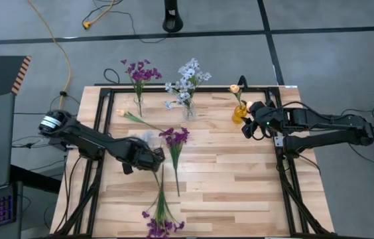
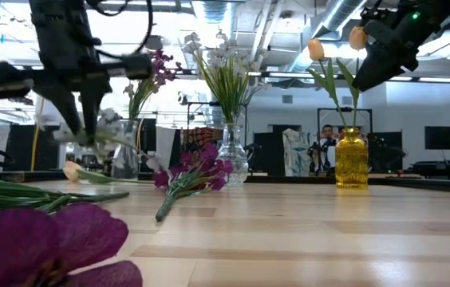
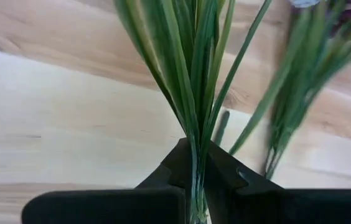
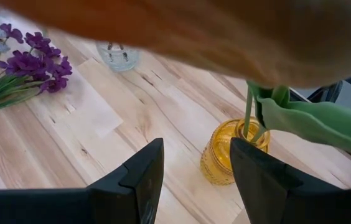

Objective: Sort flowers into vase by color
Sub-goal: Put the left white flowers into the right transparent vase

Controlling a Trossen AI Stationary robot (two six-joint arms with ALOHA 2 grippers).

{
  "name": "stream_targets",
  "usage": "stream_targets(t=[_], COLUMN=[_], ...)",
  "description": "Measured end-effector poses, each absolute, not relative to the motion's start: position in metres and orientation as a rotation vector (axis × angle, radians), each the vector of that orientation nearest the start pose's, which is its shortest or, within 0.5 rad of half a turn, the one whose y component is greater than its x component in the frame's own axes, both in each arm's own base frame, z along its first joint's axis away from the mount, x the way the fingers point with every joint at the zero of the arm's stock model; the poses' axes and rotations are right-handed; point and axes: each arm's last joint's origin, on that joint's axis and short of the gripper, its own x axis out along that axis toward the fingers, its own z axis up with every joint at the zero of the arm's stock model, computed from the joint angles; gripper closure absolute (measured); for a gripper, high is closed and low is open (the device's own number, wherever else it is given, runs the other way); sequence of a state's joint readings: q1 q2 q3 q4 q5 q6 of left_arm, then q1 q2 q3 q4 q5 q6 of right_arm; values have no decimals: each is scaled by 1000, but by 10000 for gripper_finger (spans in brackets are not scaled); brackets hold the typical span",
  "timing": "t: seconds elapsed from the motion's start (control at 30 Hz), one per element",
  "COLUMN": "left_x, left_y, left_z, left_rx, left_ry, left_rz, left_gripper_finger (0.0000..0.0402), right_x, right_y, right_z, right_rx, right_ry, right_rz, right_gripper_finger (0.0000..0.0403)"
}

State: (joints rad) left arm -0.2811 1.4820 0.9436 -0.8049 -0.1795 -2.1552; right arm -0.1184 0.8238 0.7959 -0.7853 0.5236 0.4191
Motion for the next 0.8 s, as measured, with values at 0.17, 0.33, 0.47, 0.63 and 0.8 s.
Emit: stream_targets(t=[0.17,0.33,0.47,0.63,0.8], left_x=[232,206,187,167,156], left_y=[-62,-55,-48,-39,-33], left_z=[221,243,262,283,297], left_rx=[-1455,-1431,-1408,-1411,-1321], left_ry=[817,834,790,637,525], left_rz=[1182,1159,1083,998,907], left_gripper_finger=[391,391,391,391,391], right_x=[148,148,148,148,149], right_y=[-32,-32,-32,-32,-32], right_z=[283,283,283,283,283], right_rx=[217,217,218,221,223], right_ry=[667,667,667,666,664], right_rz=[-761,-760,-759,-758,-756], right_gripper_finger=[194,194,194,194,194])
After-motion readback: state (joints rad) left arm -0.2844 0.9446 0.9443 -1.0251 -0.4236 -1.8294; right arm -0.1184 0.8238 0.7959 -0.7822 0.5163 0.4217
